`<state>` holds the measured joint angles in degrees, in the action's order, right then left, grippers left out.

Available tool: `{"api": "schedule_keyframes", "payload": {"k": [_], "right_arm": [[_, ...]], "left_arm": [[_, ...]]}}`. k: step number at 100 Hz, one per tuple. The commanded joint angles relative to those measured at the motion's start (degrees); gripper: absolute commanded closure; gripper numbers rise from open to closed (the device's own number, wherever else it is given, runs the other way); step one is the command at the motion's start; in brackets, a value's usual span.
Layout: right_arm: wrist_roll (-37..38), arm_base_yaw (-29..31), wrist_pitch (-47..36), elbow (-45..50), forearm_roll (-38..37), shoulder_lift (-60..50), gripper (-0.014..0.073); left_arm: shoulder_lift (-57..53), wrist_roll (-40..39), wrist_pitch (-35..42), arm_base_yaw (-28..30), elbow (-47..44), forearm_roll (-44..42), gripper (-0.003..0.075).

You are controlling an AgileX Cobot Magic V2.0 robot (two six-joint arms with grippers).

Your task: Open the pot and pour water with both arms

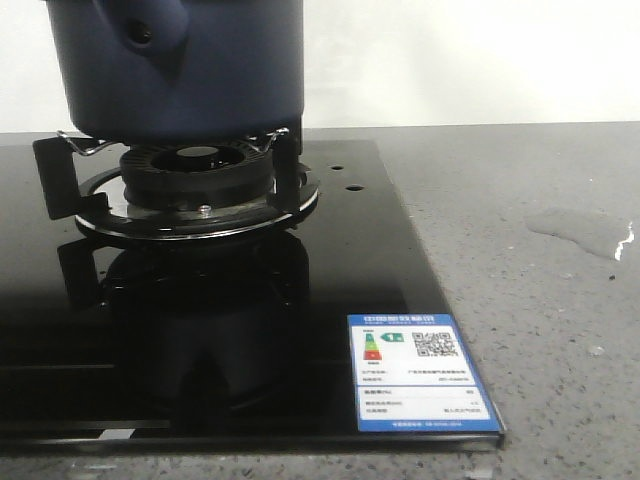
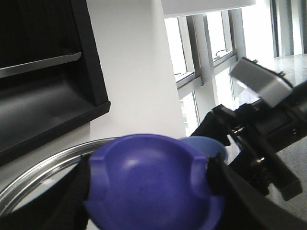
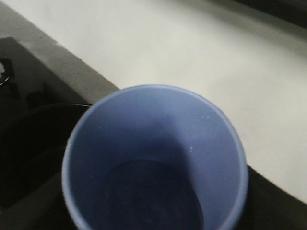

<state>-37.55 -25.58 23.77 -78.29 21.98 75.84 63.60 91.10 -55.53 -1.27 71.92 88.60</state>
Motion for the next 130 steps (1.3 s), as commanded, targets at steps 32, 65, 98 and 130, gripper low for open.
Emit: {"api": "schedule_keyframes", "payload": {"k": [32,65,98,130], "right_arm": [[-8.9,-7.0,3.7,-20.9,-17.4,14.5,0.0326],[-8.9,-9.1,0.7,-20.9,-36.1,19.0,0.0326],[-8.9,-9.2,-4.3,-20.9,-43.2,19.2,0.0326],[-8.9,-9.2,-5.5,-20.9,-50.4,19.5,0.0326]], "left_arm": [[-4.3,-0.6,7.1,0.1,2.4,5.6,0.0407],[-4.7,-0.6,8.3,0.1,2.4,5.6,0.0407],[-4.7,-0.6,8.3,0.1,2.4,5.6,0.0407],[-4.7,-0.6,8.3,0.1,2.4,5.6,0.0407]]}}
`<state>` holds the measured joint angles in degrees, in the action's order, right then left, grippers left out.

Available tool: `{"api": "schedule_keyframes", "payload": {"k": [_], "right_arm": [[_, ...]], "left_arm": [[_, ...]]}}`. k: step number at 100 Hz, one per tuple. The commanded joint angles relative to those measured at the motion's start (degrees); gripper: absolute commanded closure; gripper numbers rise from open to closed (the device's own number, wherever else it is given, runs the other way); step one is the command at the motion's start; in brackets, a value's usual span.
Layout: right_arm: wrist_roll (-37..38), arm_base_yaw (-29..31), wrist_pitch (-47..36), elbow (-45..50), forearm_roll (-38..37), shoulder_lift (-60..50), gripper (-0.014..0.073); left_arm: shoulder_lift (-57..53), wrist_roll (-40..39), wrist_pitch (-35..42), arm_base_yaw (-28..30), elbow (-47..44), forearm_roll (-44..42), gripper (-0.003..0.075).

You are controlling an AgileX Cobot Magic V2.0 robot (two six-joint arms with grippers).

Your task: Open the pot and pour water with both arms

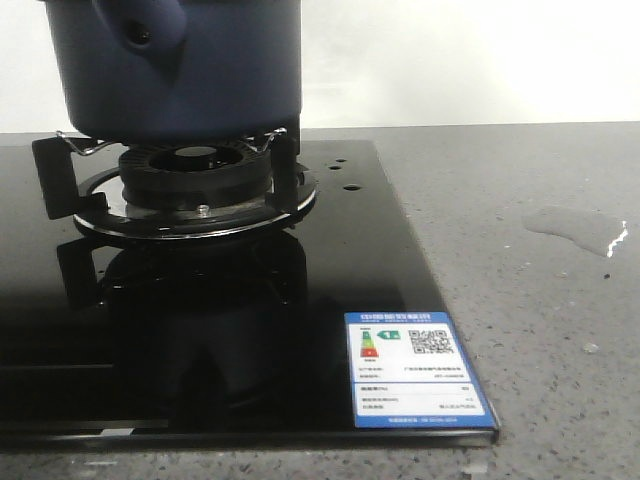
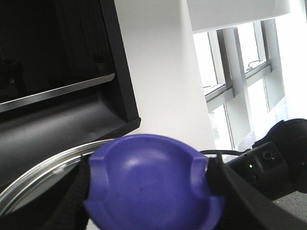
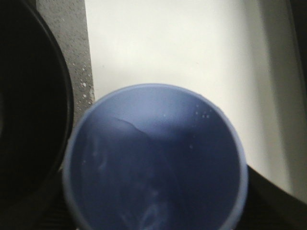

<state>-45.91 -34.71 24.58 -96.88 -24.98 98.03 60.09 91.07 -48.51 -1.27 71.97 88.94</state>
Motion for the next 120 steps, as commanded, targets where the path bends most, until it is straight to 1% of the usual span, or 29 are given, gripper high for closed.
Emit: {"api": "schedule_keyframes", "payload": {"k": [1,24,30,88,93,120], "right_arm": [[-0.5,-0.1,-6.3,-2.3,-3.7,-2.7,0.0326],[-0.5,-0.1,-9.7,-2.3,-5.6,-2.2,0.0326],[-0.5,-0.1,-9.8,-2.3,-6.7,-2.2,0.0326],[0.1,-0.2,-9.6,-2.3,-6.2,-2.2,0.0326],[0.1,-0.2,-9.6,-2.3,-7.3,-2.2,0.0326],[0.1,-0.2,-10.4,-2.3,-19.1,-2.1,0.0326]], "left_arm": [[-1.2,-0.6,1.3,0.1,2.3,5.3,0.0407],[-1.2,-0.6,1.3,0.1,2.3,5.3,0.0407],[-1.2,-0.6,1.3,0.1,2.3,5.3,0.0407],[-1.2,-0.6,1.2,0.1,2.3,5.3,0.0407],[-1.2,-0.6,1.2,0.1,2.3,5.3,0.0407],[-1.2,-0.6,1.2,0.1,2.3,5.3,0.0407]]}}
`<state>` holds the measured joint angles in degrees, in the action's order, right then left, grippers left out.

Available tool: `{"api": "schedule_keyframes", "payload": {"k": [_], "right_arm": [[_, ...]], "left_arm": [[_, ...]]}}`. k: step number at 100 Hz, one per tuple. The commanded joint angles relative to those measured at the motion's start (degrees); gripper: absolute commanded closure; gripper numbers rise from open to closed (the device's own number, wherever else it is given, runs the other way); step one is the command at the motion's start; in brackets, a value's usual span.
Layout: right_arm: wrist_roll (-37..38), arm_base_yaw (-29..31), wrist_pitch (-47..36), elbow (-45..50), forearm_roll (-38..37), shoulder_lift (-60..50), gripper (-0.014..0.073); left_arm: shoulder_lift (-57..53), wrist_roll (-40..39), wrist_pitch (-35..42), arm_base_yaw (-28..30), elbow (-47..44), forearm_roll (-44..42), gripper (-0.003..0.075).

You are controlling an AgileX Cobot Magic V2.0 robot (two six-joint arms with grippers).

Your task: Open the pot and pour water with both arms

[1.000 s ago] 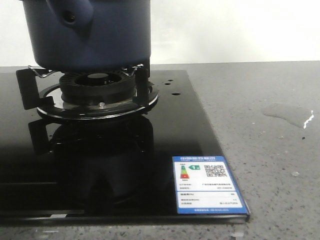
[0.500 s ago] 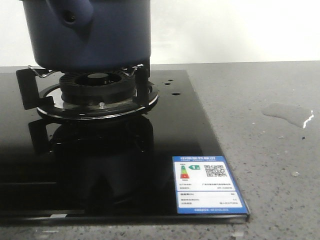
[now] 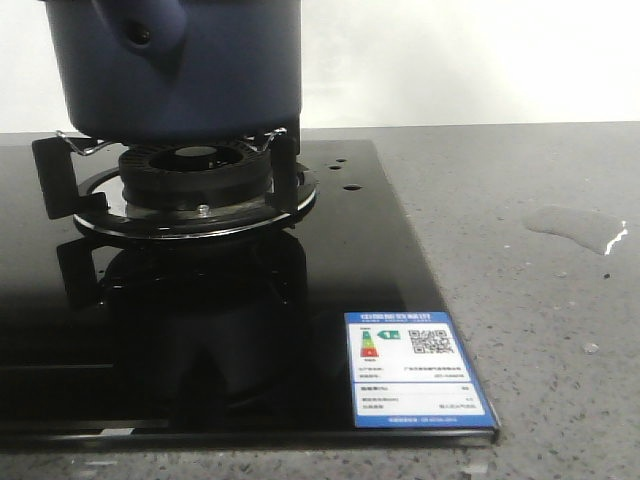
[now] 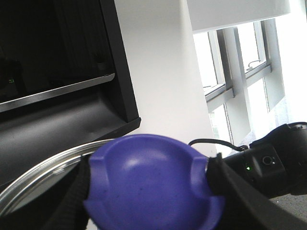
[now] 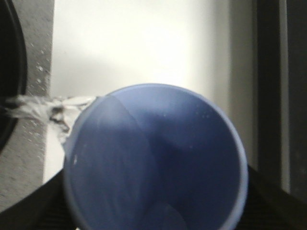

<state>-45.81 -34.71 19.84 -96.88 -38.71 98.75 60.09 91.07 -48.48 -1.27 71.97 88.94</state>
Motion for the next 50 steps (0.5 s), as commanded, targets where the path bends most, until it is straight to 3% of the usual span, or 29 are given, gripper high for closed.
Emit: {"api": "schedule_keyframes", "payload": {"k": [1,50], "right_arm": [[0.0,-0.2,-5.8,-2.3,-5.6,-2.8,0.0326],[0.0,-0.3,-8.1,-2.3,-21.0,-0.7,0.0326]], "left_arm": [[-1.2,-0.6,1.1,0.1,2.3,5.3,0.0407],[-1.2,-0.6,0.9,0.1,2.3,5.2,0.0407]]}}
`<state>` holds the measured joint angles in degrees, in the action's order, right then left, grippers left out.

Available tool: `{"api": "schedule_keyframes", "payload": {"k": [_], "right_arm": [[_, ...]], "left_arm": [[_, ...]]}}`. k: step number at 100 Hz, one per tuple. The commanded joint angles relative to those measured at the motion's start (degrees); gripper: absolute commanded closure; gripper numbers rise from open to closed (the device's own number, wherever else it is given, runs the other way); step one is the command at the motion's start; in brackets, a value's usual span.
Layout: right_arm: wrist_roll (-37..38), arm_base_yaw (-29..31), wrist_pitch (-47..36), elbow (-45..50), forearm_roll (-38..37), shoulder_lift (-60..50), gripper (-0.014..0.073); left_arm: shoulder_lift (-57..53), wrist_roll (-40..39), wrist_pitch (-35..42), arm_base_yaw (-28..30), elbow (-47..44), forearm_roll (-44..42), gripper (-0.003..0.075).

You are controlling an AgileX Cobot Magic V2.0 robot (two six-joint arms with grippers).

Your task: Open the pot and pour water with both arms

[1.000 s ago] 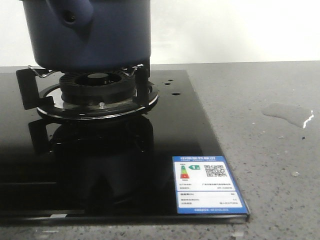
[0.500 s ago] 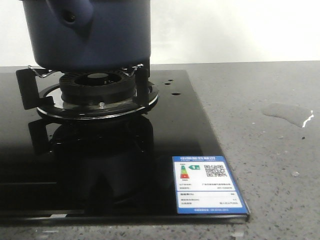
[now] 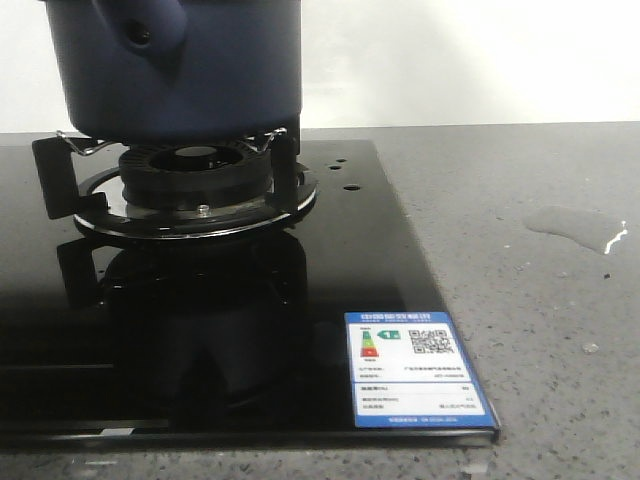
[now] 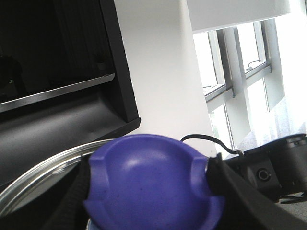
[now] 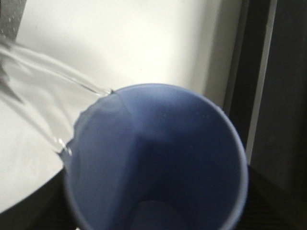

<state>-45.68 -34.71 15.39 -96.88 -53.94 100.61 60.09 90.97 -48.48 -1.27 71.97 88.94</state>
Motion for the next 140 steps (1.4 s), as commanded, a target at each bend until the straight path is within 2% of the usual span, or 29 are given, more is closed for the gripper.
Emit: {"api": "schedule_keyframes", "payload": {"k": [1,27,61,73,92,106,120,140], "right_arm": [[-0.1,-0.3,-3.6,-2.3,-6.3,-2.6,0.0326],[-0.1,-0.6,-4.5,-2.3,-19.7,-2.6,0.0326],[-0.1,-0.6,-3.7,-2.3,-21.4,-2.9,0.0326],[2.7,-0.6,-3.5,-2.3,-15.8,-2.9,0.0326],[15.0,-0.7,-2.7,-1.9,1.2,-2.7,0.0326],[18.0,-2.3,-0.1,-1.9,11.5,-3.1,0.0326],[21.6,-2.9,5.1,-1.9,17.6,-5.3,0.0326],[35.5,-0.1,15.0,-1.9,18.1,-11.9,0.0326]], "left_arm": [[-1.2,-0.5,0.9,0.1,2.3,5.2,0.0407],[-1.2,-0.5,0.5,-0.1,2.3,5.1,0.0407],[-1.2,-0.5,0.1,-0.1,2.3,4.9,0.0407],[-1.2,-0.5,0.1,-0.1,2.3,4.9,0.0407],[-1.2,-0.5,0.1,-0.1,2.3,4.9,0.0407],[-1.2,-0.5,0.1,-0.1,2.3,4.3,0.0407],[-1.2,-1.8,0.1,-0.1,2.3,0.5,0.0407],[-1.2,-5.1,-0.3,-0.1,2.3,-2.8,0.0407]]}}
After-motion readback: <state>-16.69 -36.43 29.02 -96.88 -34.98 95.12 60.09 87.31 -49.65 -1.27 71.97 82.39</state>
